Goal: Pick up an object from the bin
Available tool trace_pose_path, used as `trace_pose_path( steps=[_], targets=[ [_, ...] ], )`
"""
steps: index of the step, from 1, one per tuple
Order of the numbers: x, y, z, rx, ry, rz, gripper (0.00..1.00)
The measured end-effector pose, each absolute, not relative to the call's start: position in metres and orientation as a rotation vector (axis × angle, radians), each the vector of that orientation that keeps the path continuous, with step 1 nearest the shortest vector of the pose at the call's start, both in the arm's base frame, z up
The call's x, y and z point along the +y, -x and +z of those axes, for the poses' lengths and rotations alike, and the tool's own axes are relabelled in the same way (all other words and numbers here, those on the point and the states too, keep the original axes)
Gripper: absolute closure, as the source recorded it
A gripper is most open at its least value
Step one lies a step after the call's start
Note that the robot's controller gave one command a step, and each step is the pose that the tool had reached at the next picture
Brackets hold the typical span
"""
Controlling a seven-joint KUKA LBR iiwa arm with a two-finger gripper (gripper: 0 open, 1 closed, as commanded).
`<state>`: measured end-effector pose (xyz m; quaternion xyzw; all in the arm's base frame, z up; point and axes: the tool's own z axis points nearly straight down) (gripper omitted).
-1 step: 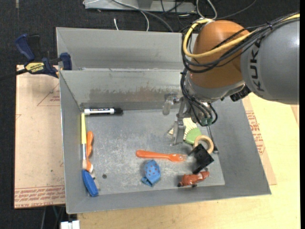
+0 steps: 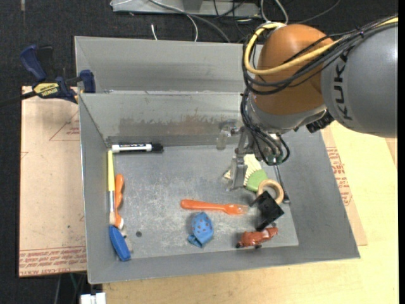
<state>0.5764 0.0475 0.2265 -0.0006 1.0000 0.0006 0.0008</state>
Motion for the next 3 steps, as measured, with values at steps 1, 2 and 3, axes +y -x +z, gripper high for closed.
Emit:
trace_pose_path(
  steps=[1, 2, 3],
  targets=[
    [0.047, -0.537, 0.152, 3.133, 0.183, 0.002, 0.00],
    [0.050, -0.486, 0.155, 3.098, 0.448, 0.001, 0.00],
    [0.070, -0.483, 0.123, 3.023, 0.838, 0.001, 0.00]
  ],
)
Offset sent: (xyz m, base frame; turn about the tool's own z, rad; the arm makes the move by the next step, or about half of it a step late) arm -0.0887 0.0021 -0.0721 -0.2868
